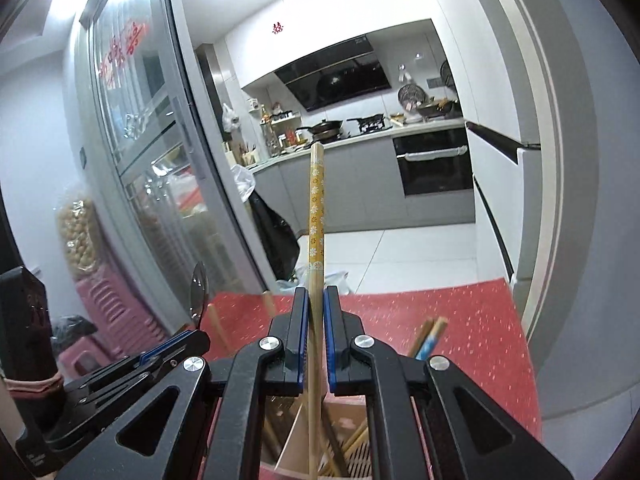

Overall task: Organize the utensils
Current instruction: 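Lift the chopstick and spoon upright and carry them over the beige holder, then lower both utensils into the holder and open the right tool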

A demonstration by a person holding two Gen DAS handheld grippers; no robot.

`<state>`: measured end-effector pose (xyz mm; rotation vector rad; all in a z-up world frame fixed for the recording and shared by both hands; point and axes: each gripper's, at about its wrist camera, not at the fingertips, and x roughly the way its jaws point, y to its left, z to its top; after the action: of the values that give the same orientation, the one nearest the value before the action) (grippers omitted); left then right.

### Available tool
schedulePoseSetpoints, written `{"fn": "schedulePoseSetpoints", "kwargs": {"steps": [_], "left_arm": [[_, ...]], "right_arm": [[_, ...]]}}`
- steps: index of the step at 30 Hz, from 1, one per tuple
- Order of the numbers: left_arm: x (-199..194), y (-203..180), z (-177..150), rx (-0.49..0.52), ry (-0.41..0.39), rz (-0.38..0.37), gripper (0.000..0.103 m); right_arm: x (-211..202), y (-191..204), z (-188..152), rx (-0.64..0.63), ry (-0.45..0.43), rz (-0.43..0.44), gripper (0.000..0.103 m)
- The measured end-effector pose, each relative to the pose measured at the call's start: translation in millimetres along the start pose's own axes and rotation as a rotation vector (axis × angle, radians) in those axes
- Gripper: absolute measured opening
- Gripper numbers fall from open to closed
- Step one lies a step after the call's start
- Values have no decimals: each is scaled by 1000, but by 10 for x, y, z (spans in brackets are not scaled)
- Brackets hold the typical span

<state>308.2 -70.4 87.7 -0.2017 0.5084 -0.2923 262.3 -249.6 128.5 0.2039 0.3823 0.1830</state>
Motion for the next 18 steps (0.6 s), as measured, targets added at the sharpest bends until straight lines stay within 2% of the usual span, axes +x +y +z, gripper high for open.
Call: {"fn": "schedulePoseSetpoints", "kwargs": {"steps": [8, 18], "left_arm": [[240, 25, -103, 4, -73, 32, 37], [346, -5, -388, 58, -83, 83, 37]], "right_arm": [[274, -43, -218, -81, -70, -61, 8], [358, -99, -610, -135, -55, -106, 8]]}}
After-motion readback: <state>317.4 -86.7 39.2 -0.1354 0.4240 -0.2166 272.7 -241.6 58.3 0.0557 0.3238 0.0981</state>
